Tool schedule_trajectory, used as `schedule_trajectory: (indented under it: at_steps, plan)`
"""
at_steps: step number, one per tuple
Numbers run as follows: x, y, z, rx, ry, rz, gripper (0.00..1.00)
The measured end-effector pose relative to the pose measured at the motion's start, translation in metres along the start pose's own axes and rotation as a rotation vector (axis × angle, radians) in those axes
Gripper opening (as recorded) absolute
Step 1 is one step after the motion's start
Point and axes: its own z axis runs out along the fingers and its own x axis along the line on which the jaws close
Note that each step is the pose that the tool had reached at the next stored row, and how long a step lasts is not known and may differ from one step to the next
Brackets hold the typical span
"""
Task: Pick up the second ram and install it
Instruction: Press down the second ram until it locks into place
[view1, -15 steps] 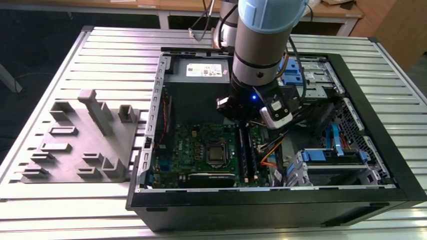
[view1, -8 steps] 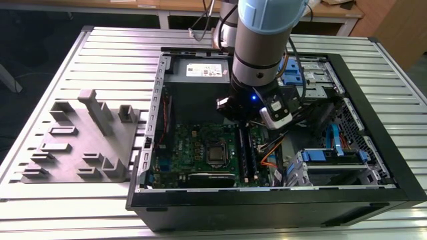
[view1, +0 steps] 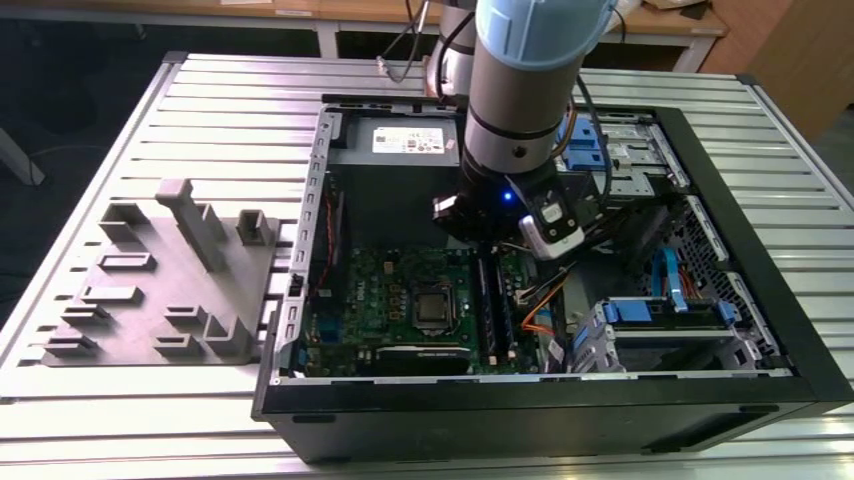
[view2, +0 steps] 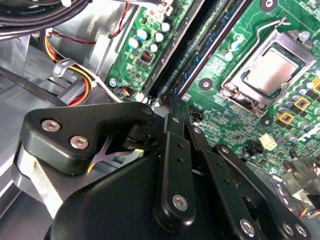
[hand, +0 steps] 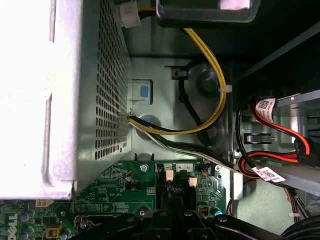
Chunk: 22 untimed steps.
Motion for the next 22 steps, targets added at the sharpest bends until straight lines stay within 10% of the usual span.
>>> schedule_trajectory:
  at_steps: [22]
  plan:
    - [0.0,0.0001,-0.0008,-0.0007,-0.0003,0.0,0.07]
